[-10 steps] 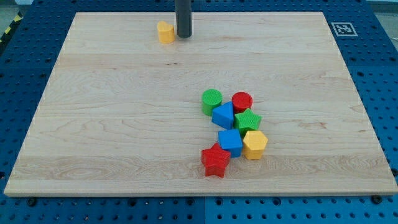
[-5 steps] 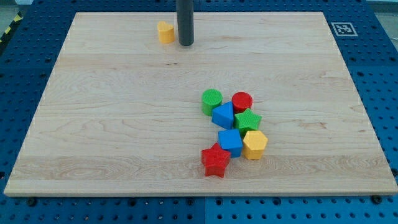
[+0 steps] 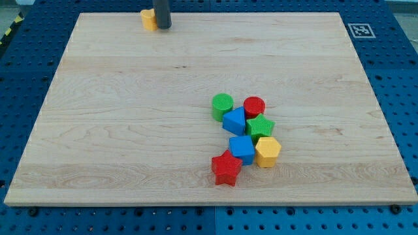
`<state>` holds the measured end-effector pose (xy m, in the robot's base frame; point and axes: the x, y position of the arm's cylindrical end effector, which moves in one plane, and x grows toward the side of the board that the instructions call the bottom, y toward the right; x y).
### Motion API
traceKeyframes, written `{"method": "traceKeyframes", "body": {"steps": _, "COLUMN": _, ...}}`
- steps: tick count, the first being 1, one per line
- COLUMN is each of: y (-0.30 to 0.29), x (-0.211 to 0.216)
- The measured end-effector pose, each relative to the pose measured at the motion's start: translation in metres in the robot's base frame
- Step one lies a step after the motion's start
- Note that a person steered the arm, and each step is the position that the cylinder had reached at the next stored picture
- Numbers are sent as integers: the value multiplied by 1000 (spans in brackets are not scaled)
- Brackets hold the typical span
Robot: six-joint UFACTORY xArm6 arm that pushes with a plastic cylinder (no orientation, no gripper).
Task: Move the yellow heart to the top left
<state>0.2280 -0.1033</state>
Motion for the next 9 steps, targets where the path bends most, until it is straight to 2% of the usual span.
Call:
{"method": "traceKeyframes", "body": {"steps": 2, "y": 0, "x": -36}}
{"method": "traceKeyframes", "body": {"steps": 6, "y": -34, "x": -36}}
{"method": "traceKeyframes", "body": {"steps": 9, "y": -19, "x": -36}}
